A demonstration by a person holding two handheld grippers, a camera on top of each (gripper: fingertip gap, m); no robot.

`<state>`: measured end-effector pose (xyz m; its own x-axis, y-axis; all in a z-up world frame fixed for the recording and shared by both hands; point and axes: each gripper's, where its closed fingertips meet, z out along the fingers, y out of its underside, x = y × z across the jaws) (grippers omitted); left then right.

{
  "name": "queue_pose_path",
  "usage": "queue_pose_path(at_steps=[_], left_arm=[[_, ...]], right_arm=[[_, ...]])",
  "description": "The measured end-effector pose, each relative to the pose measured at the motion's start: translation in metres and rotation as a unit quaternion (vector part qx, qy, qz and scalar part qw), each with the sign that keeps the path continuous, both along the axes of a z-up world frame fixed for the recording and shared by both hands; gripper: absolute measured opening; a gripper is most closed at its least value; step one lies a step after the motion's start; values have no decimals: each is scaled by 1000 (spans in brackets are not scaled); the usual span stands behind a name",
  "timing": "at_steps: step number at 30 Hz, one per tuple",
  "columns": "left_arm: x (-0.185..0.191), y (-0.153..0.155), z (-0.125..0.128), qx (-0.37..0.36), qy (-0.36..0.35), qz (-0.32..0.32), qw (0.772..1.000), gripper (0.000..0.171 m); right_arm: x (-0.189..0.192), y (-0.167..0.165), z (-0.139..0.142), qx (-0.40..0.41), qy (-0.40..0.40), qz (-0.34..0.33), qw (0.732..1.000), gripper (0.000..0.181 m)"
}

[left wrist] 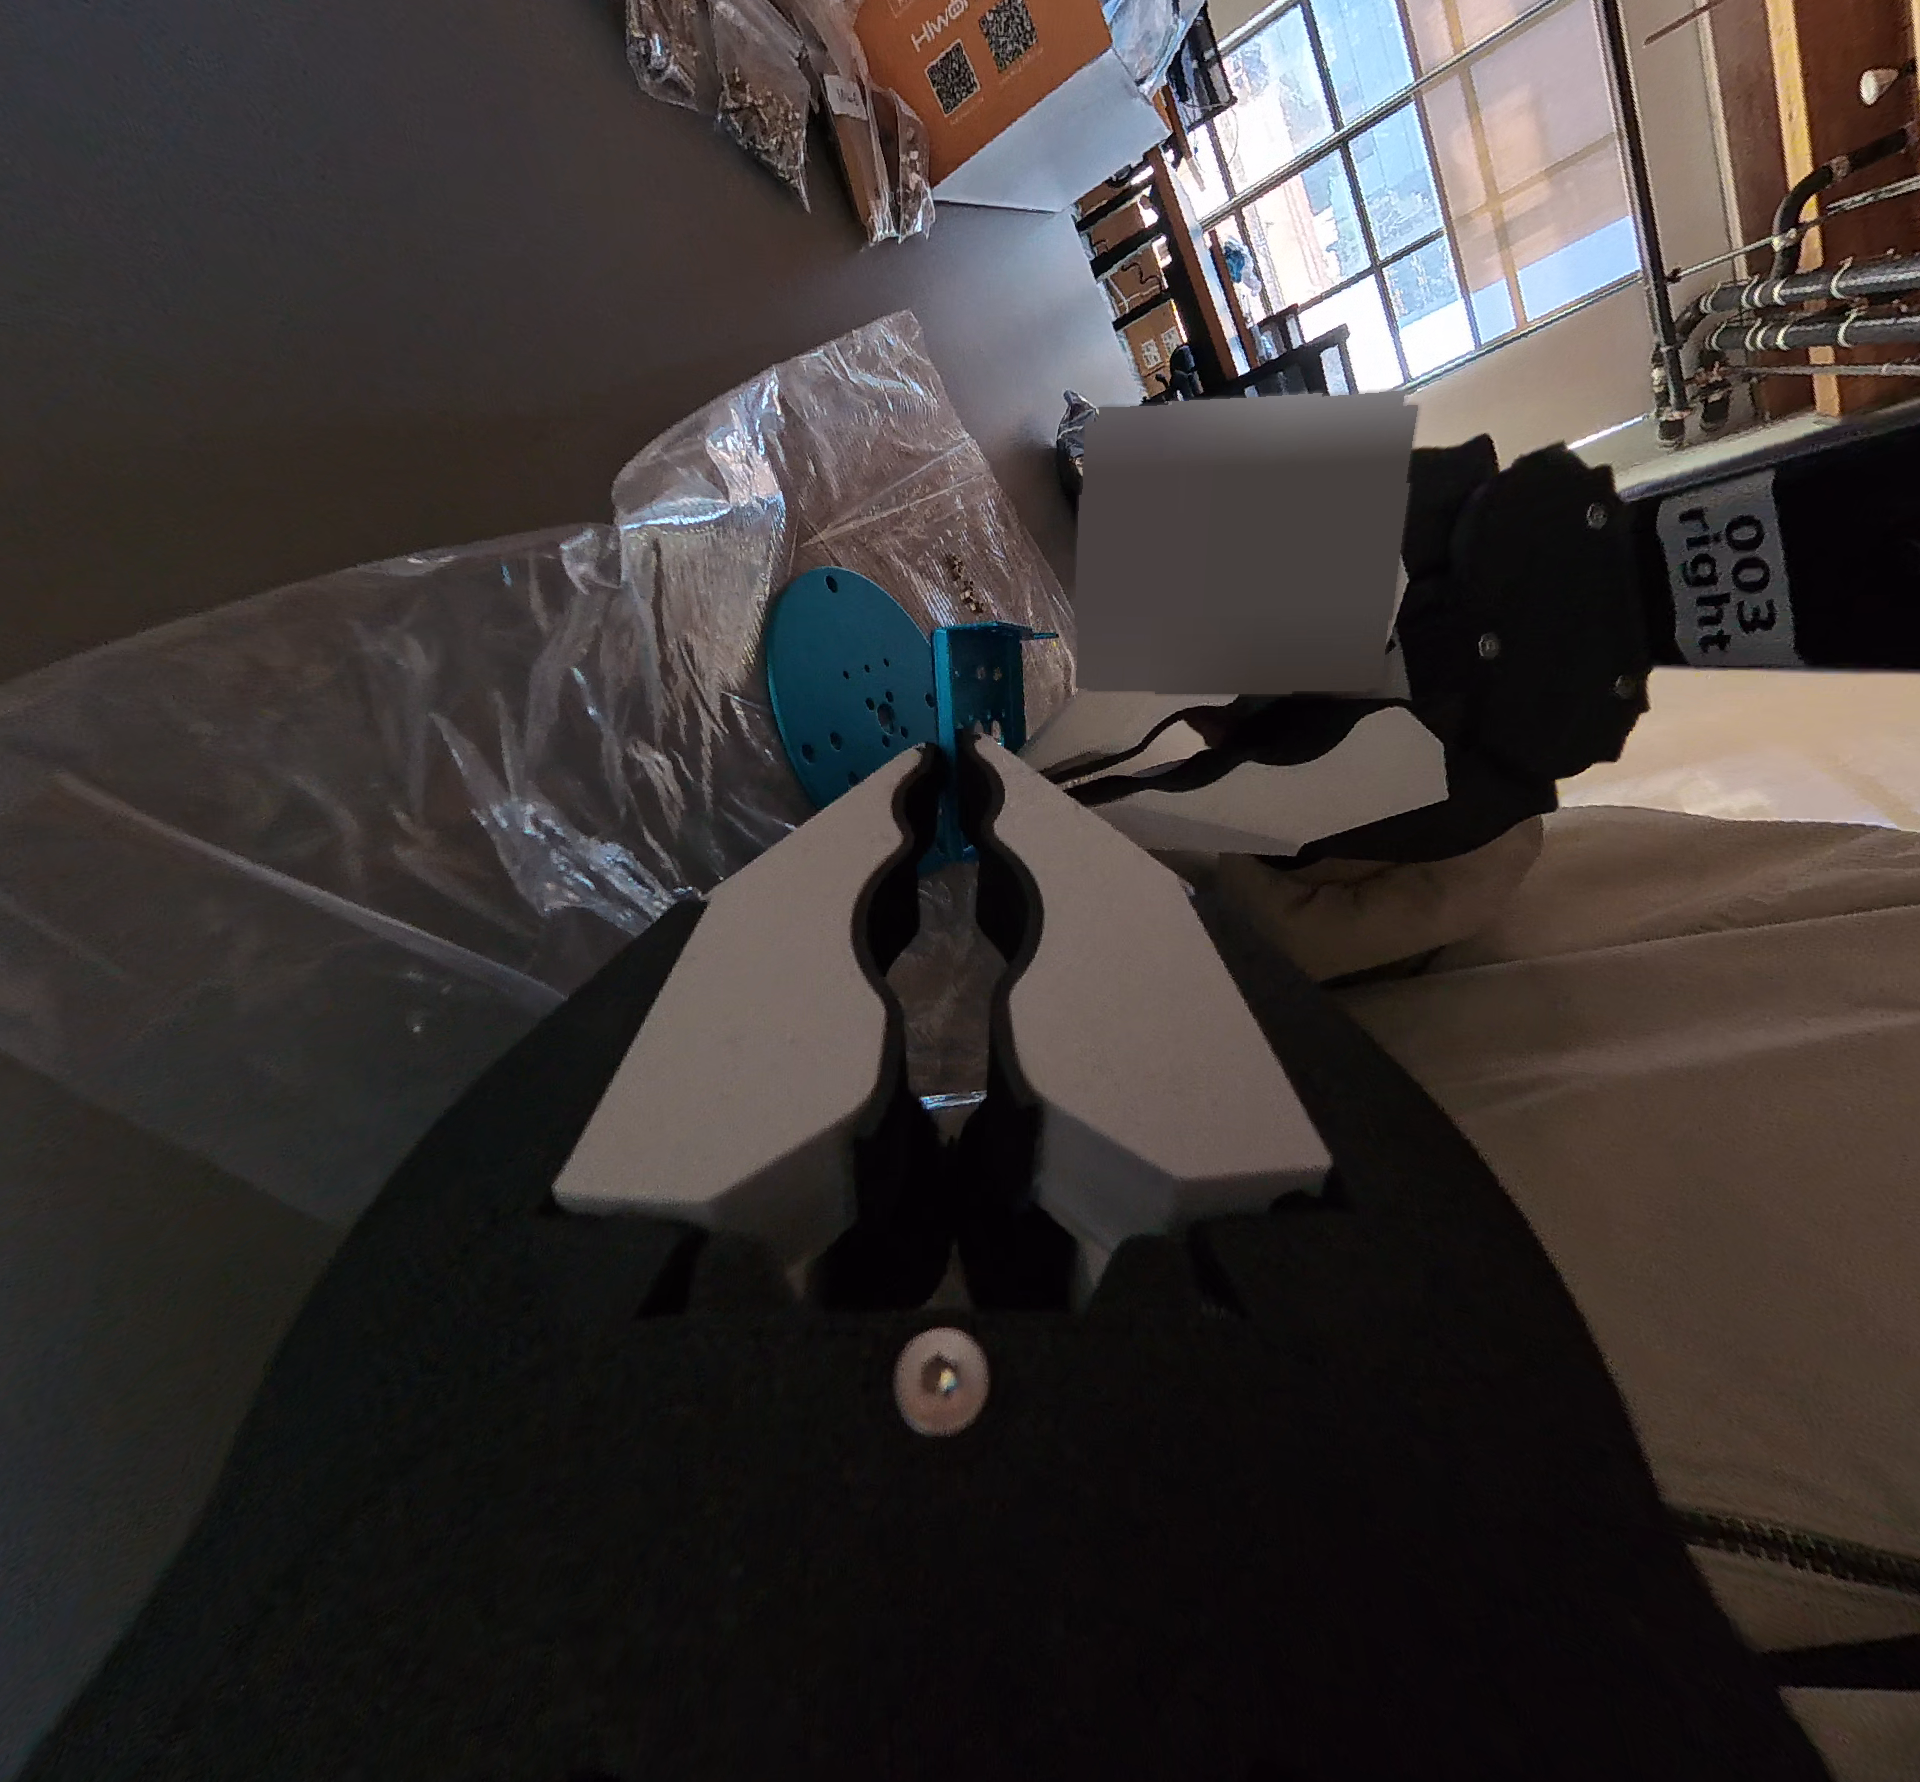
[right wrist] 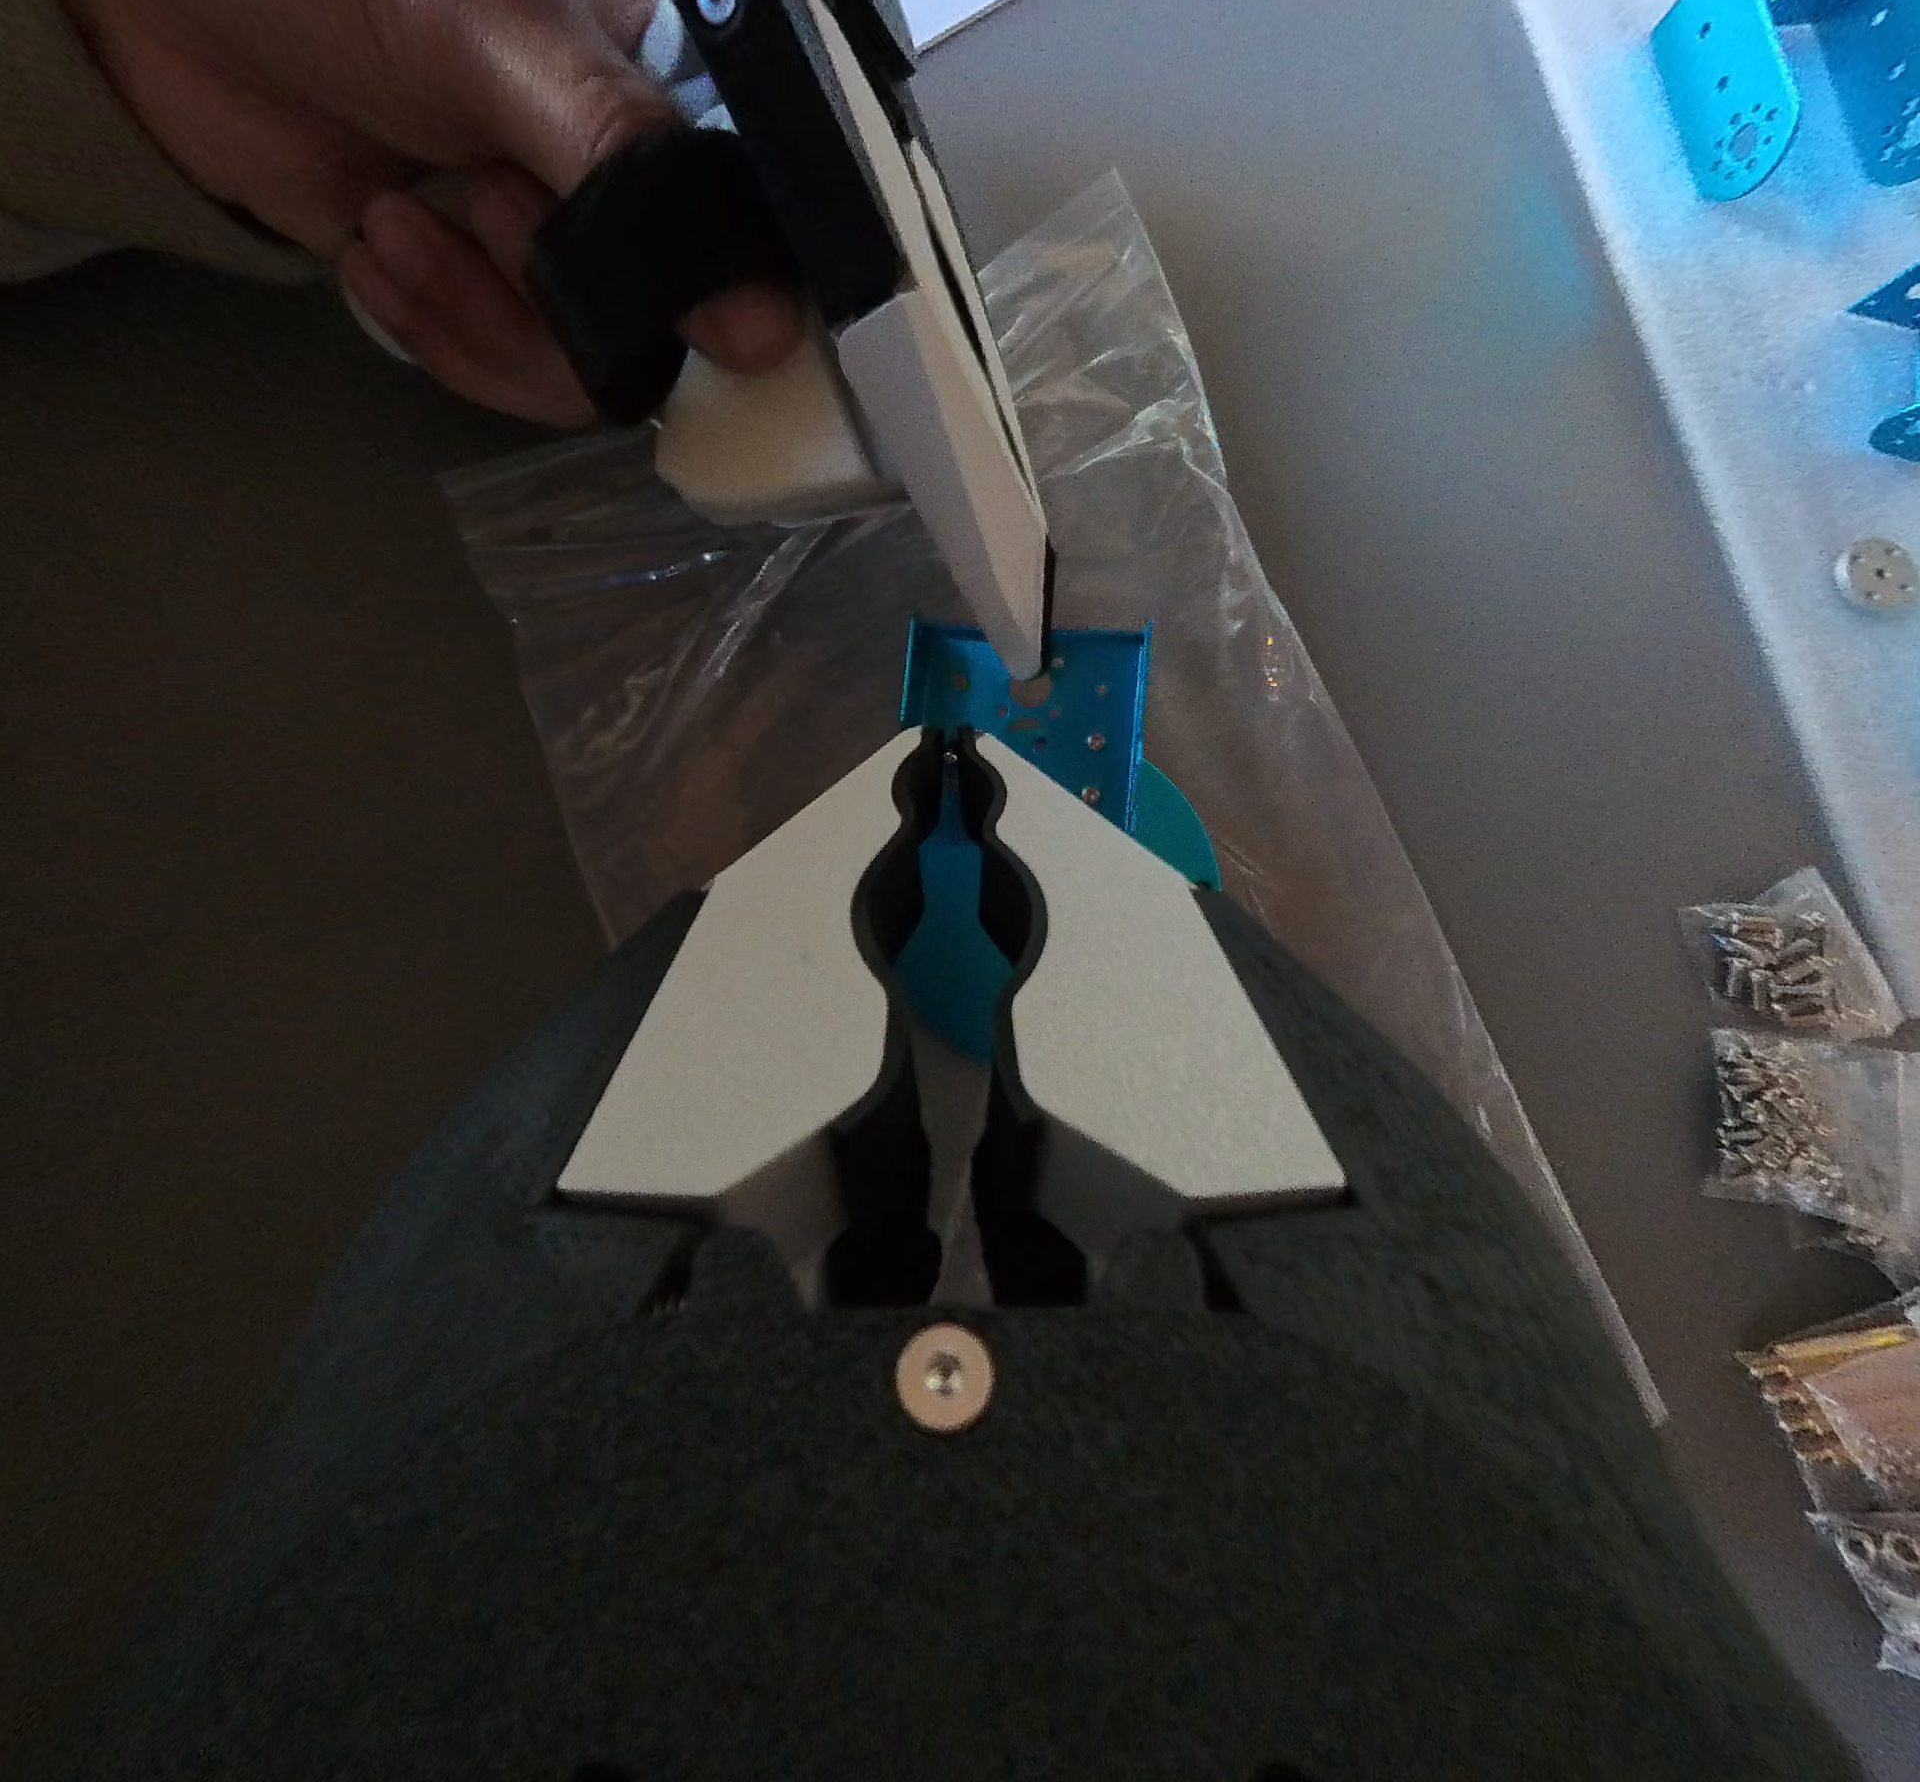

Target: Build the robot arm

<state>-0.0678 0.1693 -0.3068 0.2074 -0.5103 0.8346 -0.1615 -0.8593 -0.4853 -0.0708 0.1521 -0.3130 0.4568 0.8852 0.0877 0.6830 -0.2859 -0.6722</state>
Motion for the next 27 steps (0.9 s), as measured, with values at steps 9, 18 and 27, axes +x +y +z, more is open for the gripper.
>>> queue_pose_path(at_steps=[9,18,27], left_arm=[[0,0,-1,1,4,-1,1000,1],[1,-2,-2,1,7,-2,1000,1],[1,-2,-2,-2,6,-2,1000,2]], right_arm=[[0,0,-3,-11,-32,11,999,2],[2,-1,-5,-44,-74,9,996,2],[2,-1,-7,-75,-119,4,990,2]])
